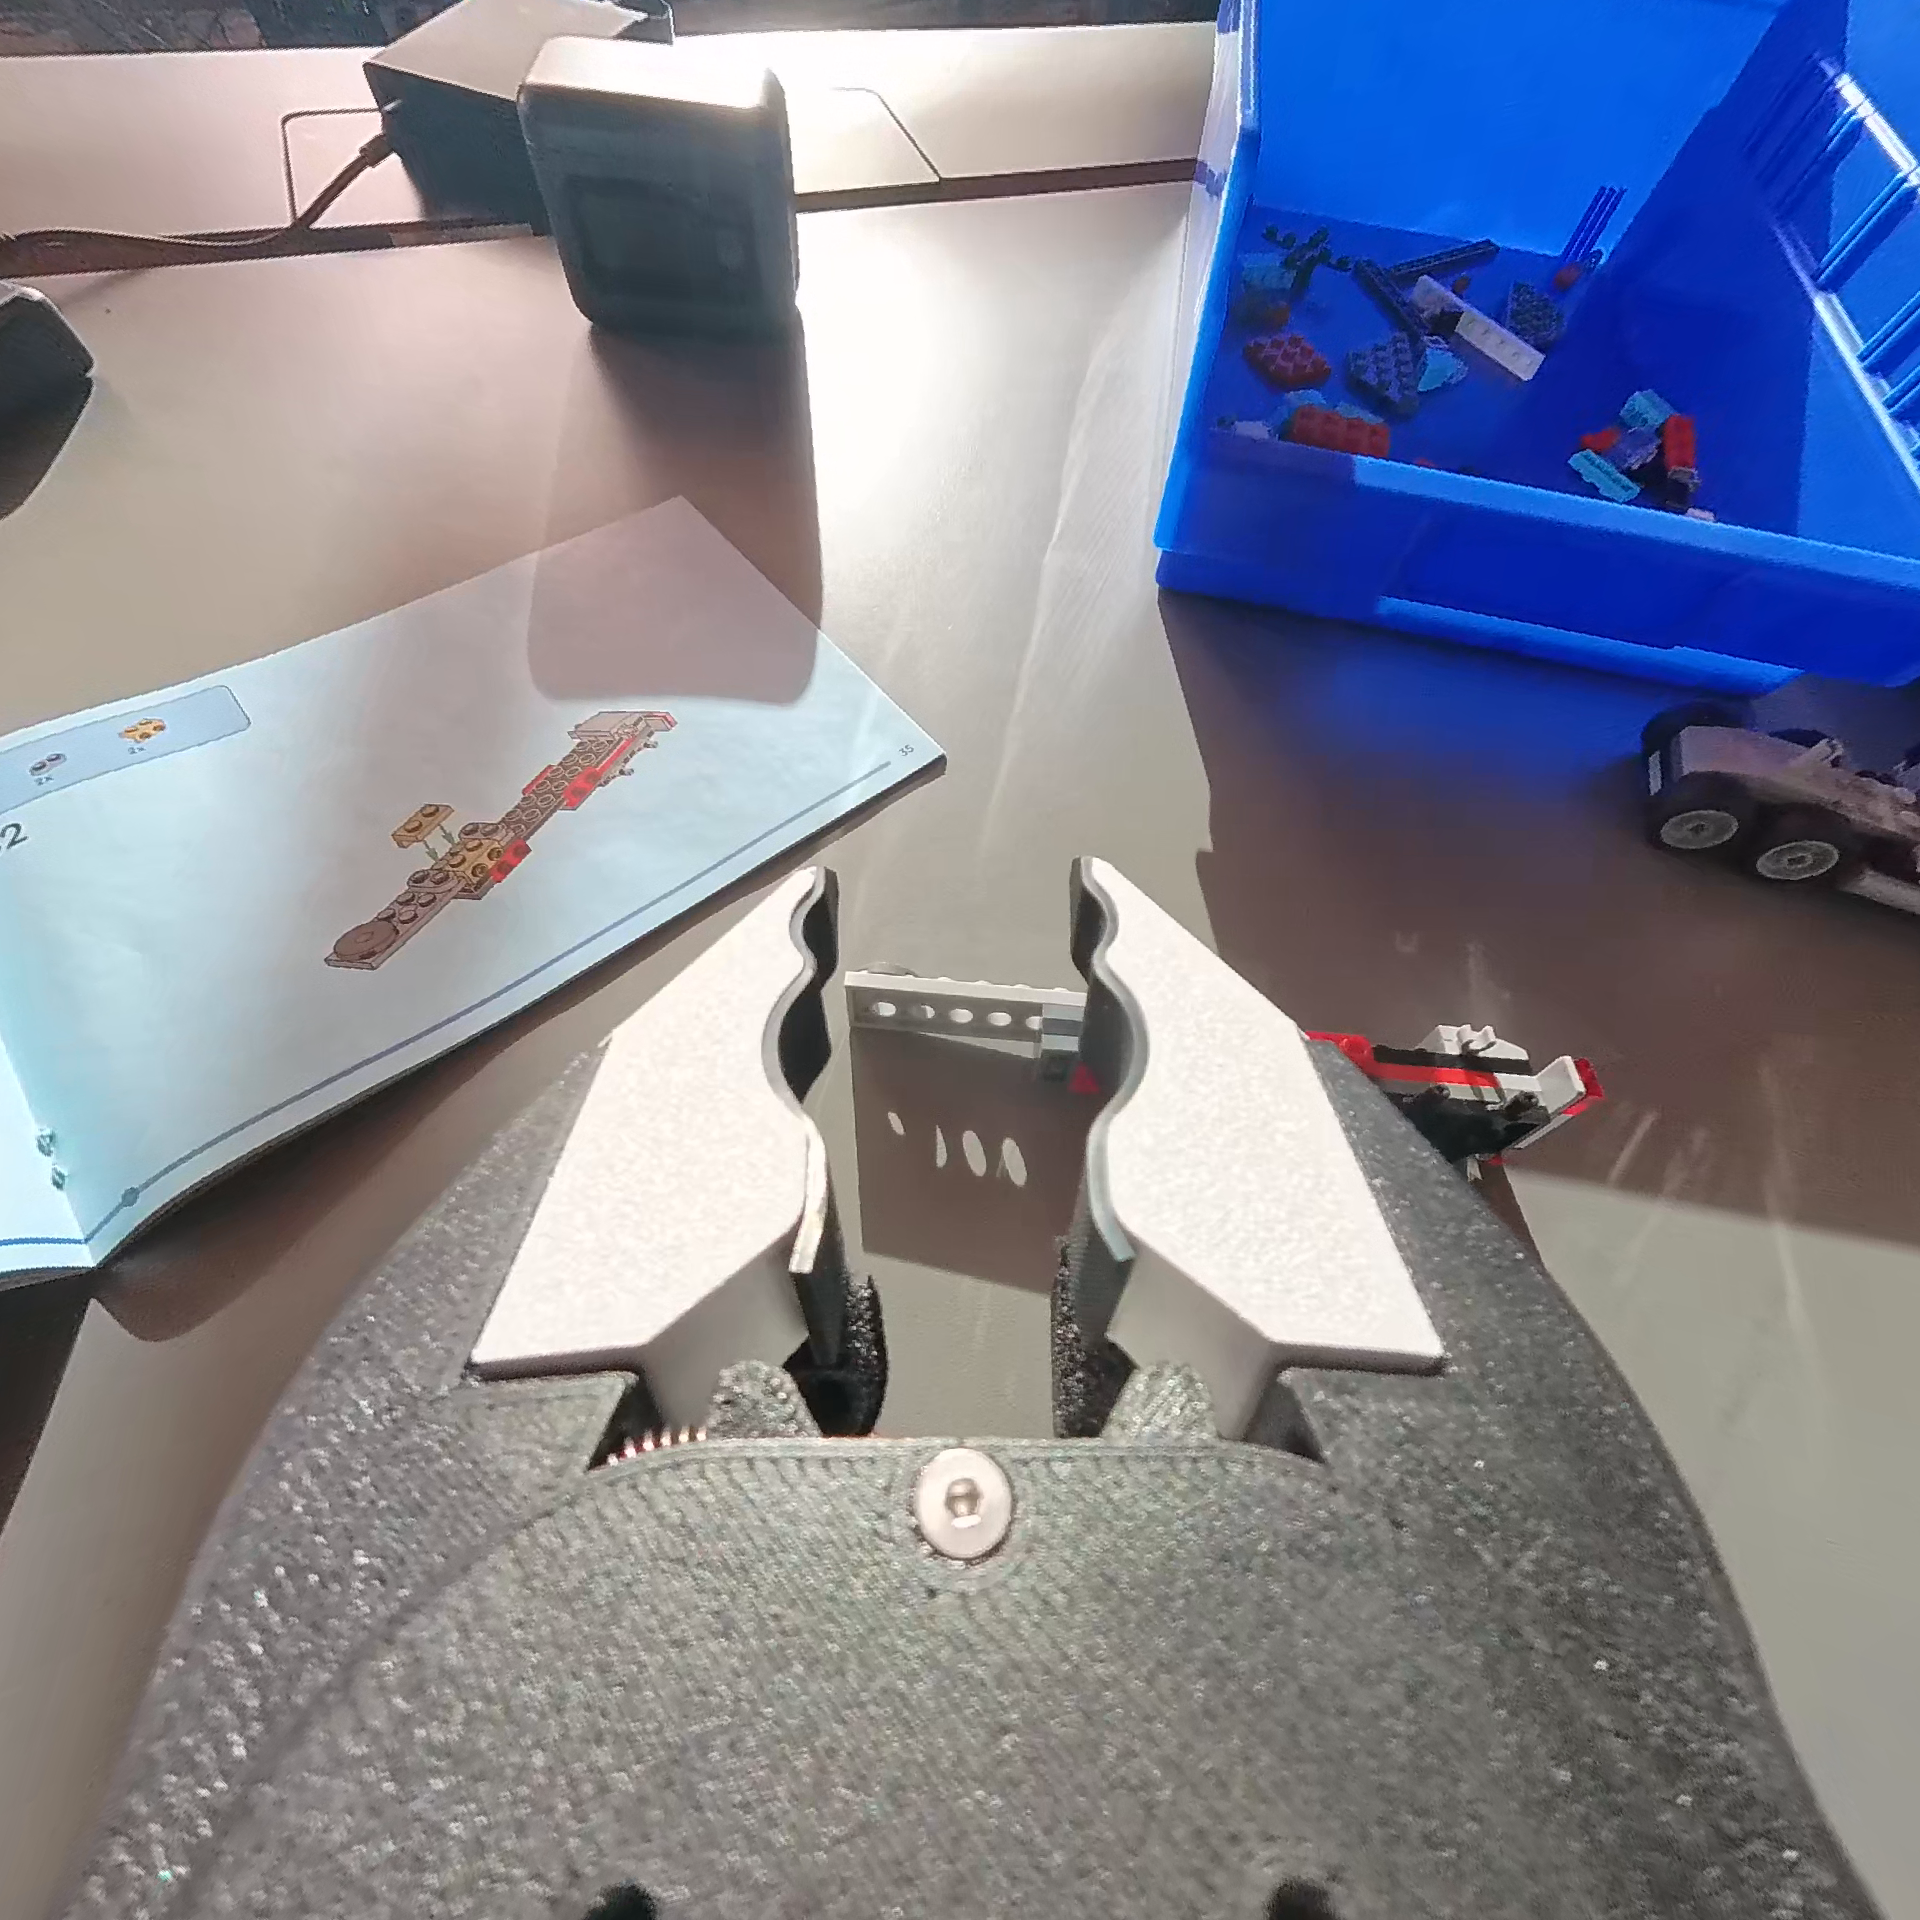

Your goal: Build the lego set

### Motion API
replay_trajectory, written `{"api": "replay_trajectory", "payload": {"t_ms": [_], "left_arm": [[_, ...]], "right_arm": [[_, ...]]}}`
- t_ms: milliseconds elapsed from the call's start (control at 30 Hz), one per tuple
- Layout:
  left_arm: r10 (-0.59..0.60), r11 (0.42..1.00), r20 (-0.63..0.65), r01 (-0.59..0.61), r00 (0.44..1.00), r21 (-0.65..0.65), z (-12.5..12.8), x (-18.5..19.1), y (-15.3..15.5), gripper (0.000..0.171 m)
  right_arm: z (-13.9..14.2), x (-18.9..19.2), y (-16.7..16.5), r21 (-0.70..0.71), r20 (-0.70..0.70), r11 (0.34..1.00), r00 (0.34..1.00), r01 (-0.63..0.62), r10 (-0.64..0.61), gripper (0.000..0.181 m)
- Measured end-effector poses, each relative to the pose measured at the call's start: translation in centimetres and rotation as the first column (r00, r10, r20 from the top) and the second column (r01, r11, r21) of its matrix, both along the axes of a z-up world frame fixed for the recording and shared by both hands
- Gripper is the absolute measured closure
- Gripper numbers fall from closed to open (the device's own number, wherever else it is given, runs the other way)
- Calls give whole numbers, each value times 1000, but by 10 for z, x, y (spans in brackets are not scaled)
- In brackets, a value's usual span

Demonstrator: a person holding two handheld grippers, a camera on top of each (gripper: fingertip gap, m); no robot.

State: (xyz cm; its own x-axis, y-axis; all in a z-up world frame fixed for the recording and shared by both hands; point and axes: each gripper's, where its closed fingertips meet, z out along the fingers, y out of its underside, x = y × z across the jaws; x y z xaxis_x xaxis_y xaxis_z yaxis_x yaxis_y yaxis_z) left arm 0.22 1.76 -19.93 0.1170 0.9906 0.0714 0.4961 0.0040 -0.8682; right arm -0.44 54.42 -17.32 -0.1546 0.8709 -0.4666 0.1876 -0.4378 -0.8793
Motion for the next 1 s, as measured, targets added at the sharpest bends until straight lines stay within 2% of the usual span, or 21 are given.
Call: {"api": "replay_trajectory", "payload": {"t_ms": [1000], "left_arm": [[-6, 1000, 10, 6, 1000, 7, -1, 0, 1, 126]], "right_arm": [[-1, -1, -3, 45, 12, 999, 1000, -11, 10, 165]]}}
